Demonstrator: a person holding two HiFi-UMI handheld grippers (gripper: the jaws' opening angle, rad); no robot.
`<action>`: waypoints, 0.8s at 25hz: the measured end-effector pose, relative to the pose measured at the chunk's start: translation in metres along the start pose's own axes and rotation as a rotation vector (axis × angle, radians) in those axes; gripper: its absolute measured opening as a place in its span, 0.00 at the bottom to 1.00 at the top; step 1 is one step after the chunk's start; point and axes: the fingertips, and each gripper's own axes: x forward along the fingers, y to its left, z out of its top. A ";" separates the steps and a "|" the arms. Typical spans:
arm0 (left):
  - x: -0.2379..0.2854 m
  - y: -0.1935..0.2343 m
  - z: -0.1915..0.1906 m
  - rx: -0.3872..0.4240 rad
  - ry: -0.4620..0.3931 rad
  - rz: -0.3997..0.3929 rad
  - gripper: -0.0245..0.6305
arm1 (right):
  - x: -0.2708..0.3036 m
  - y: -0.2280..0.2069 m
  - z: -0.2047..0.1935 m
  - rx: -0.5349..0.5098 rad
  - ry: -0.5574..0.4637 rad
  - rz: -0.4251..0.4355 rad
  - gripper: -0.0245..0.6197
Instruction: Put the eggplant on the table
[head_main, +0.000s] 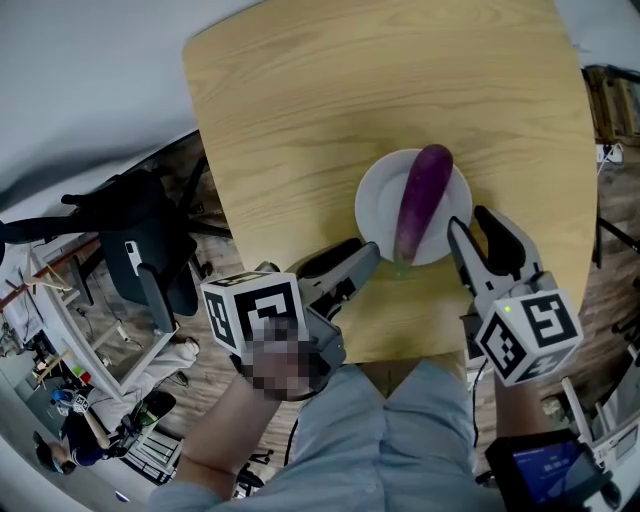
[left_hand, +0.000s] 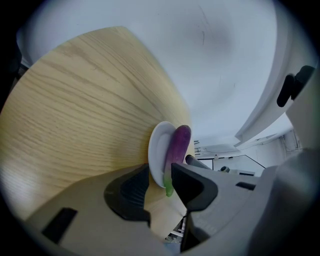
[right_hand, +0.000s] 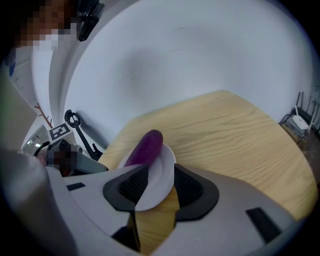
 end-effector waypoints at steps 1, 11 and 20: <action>-0.002 0.000 -0.001 -0.001 -0.001 0.000 0.22 | -0.001 0.001 0.001 -0.001 -0.003 0.000 0.28; -0.040 -0.020 -0.003 0.101 -0.146 0.042 0.22 | -0.030 0.013 0.021 -0.006 -0.081 0.029 0.28; -0.129 -0.113 0.025 0.455 -0.496 -0.010 0.22 | -0.100 0.088 0.067 -0.075 -0.243 0.130 0.13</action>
